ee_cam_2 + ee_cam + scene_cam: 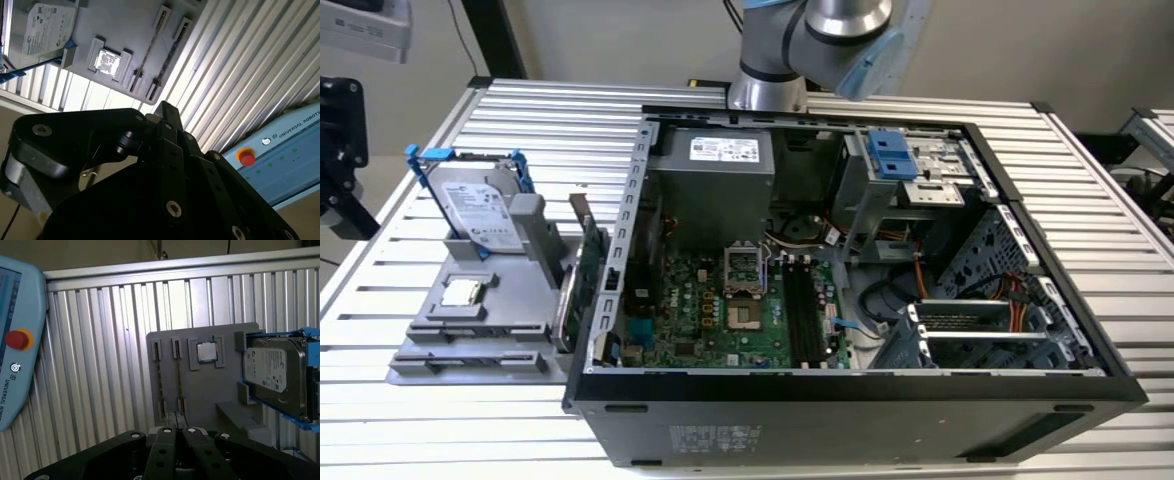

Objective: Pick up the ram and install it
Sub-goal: 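Pick up the ram and move it above insertion slot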

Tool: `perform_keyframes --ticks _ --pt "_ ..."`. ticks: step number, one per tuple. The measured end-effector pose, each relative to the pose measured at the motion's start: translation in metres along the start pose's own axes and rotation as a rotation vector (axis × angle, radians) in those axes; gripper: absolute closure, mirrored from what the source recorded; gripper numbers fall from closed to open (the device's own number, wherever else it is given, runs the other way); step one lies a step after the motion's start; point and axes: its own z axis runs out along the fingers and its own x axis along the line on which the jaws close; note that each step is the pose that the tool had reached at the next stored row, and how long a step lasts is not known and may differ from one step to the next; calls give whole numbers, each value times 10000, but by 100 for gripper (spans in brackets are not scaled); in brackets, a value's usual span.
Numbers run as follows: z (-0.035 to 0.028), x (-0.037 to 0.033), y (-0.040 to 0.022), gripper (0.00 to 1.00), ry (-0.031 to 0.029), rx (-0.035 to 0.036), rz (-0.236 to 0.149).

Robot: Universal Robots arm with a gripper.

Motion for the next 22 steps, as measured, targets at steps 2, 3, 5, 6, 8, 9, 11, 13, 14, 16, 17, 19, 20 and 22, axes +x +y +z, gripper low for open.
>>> perform_keyframes --ticks 2,3,5,6,8,9,11,13,14,16,17,19,20,22 --pt "0 0 0 100 0 0 0" --pt "1 0 0 100 0 0 1" --pt "1 0 0 0 -1 0 0" --pt "1 0 0 0 0 0 0" --pt "1 0 0 0 0 0 0" --pt "2 0 0 0 0 0 0" --pt "2 0 0 0 0 0 0" --pt "2 0 0 0 0 0 0" --pt "2 0 0 0 0 0 0" --pt "5 0 0 0 0 0 0" --pt "9 0 0 0 -1 1 0" --pt "9 0 0 0 -1 1 0" --pt "9 0 0 0 -1 1 0" --pt "9 0 0 0 0 0 0"
